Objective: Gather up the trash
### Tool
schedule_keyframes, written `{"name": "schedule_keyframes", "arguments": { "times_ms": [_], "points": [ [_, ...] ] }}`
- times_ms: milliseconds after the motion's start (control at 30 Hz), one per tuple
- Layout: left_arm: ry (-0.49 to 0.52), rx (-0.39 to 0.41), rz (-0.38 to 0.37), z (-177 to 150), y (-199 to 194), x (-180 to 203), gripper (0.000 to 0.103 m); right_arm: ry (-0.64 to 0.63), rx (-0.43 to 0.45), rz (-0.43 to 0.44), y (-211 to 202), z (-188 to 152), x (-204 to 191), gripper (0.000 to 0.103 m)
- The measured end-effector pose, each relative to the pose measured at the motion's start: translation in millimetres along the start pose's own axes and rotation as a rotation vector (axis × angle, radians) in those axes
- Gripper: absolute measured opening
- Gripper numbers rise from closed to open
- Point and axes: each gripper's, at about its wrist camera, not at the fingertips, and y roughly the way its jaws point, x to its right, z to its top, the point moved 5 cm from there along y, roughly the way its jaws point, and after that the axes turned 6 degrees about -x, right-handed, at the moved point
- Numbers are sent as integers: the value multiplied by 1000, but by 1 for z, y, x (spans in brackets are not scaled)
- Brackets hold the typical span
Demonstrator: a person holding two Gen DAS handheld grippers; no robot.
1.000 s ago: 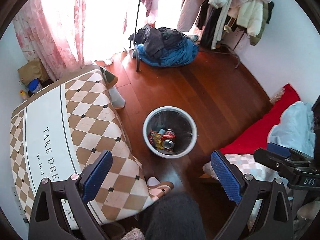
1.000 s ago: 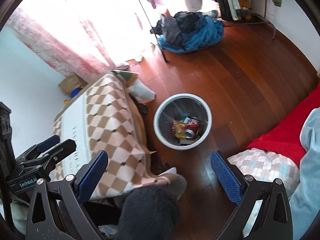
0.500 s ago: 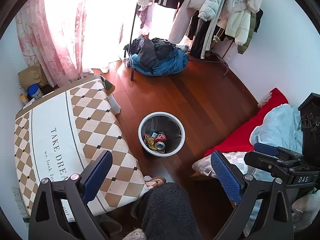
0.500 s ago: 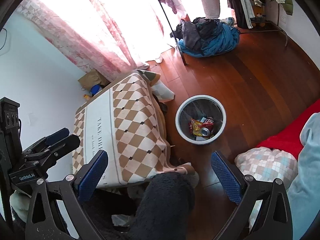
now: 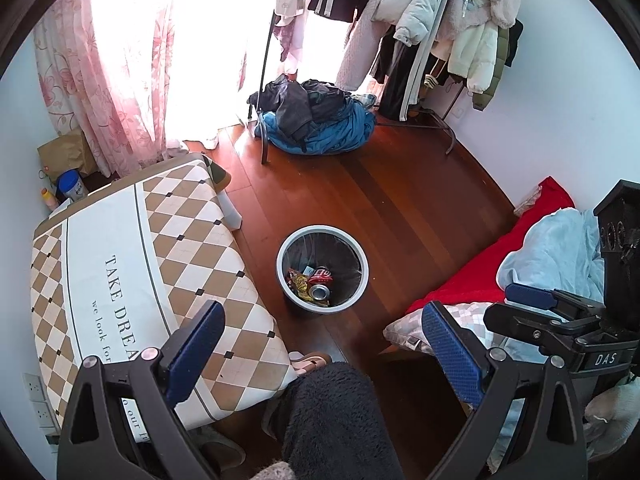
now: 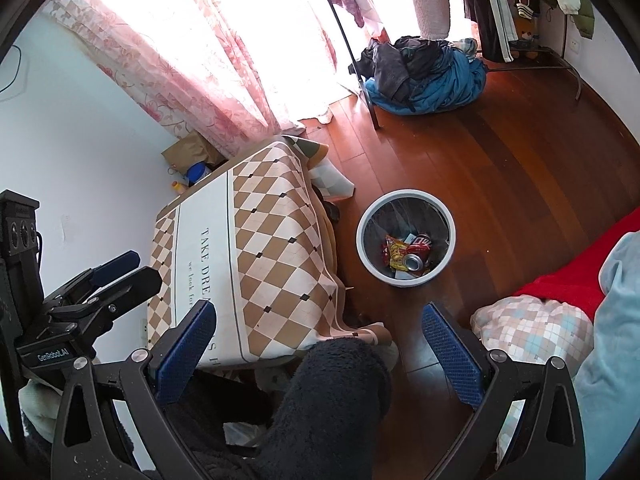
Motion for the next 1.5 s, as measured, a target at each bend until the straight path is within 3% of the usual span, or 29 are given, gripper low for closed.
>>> {"name": "schedule_keyframes", "arguments": {
  "times_ms": [1500],
  "points": [
    [-3, -19, -12, -12, -3, 6, 103, -2, -12, -6, -2, -7, 4, 103]
  ]
}}
